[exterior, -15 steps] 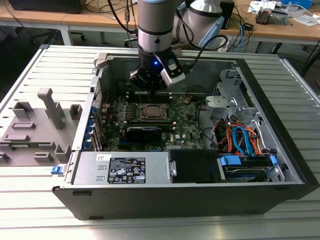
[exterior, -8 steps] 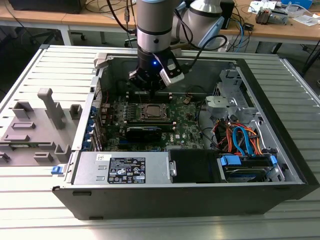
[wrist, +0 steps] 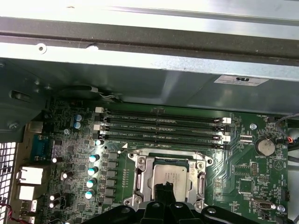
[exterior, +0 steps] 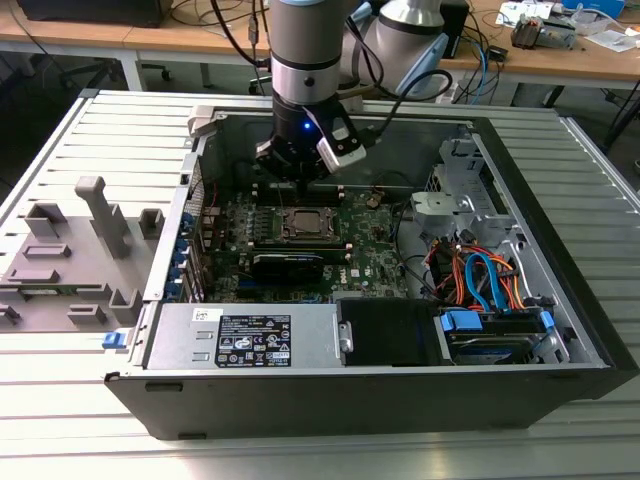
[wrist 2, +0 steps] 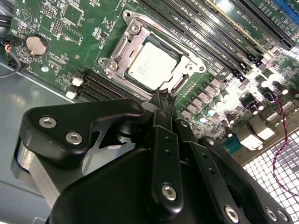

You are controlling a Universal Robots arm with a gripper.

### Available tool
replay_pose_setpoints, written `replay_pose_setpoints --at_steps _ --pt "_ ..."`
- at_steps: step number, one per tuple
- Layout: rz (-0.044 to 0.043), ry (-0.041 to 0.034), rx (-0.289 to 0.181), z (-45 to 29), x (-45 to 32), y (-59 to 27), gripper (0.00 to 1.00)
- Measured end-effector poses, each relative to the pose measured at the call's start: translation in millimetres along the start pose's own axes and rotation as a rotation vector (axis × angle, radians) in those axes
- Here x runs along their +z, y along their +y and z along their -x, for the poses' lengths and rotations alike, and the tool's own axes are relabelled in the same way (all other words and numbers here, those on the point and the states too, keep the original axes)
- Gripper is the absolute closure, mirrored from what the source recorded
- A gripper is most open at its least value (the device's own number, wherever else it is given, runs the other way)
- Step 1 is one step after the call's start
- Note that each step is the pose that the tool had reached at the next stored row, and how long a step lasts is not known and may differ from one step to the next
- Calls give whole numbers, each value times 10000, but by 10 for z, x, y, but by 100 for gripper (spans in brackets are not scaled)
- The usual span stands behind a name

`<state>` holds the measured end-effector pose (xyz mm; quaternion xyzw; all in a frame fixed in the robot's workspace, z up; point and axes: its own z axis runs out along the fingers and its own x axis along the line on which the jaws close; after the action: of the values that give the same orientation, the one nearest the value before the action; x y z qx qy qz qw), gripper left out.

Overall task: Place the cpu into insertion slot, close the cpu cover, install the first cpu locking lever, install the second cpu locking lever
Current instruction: 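Install the first cpu locking lever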

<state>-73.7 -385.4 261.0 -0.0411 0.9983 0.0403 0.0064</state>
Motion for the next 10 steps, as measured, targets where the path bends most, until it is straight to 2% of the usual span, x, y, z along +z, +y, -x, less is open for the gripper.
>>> replay_pose_setpoints --at_steps 10 --pt "0 0 0 -19 0 2 89"
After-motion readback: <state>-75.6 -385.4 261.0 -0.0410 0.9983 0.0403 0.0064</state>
